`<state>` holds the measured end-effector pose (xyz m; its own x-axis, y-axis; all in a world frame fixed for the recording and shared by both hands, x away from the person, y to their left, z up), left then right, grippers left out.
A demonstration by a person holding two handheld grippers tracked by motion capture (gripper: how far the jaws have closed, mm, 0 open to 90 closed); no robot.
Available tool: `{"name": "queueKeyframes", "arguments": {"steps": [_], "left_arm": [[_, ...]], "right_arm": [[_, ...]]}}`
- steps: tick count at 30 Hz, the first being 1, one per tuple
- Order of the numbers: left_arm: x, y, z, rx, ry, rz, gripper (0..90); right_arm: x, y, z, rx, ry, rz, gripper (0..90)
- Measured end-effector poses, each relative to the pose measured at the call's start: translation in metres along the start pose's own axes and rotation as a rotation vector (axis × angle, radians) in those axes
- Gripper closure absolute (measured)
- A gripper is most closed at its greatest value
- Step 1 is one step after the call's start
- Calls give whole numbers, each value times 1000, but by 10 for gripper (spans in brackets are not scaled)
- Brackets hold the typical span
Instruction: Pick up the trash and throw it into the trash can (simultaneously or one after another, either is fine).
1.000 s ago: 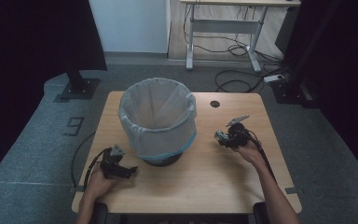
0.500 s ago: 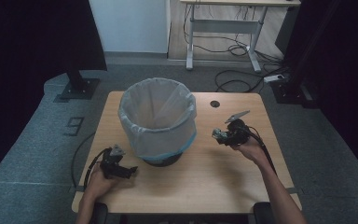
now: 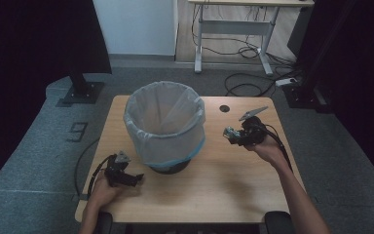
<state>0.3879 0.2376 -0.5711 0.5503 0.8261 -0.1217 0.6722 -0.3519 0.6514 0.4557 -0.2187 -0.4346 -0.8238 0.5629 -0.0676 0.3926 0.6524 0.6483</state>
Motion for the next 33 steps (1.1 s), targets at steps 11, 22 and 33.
{"name": "queueKeyframes", "arguments": {"steps": [11, 22, 33], "left_arm": [[0, 0, 0, 2, -1, 1, 0], [0, 0, 0, -1, 0, 0, 0], [0, 0, 0, -1, 0, 0, 0]], "right_arm": [[-1, 18, -24, -21, 9, 16, 546], [-1, 36, -41, -34, 23, 11, 525], [2, 60, -56, -50, 37, -17, 489]]}}
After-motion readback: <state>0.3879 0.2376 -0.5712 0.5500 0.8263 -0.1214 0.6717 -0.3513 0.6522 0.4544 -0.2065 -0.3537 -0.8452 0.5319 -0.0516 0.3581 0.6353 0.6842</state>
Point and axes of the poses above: each handheld gripper's, and its own axes: z roughly forward along the jaws, y roughly out of its top, x roughly to its left, the point moved 3 cm from there along z, roughly forward along the jaws, and after that the axes turned 10 degrees about -z, right-handed, at the moved point
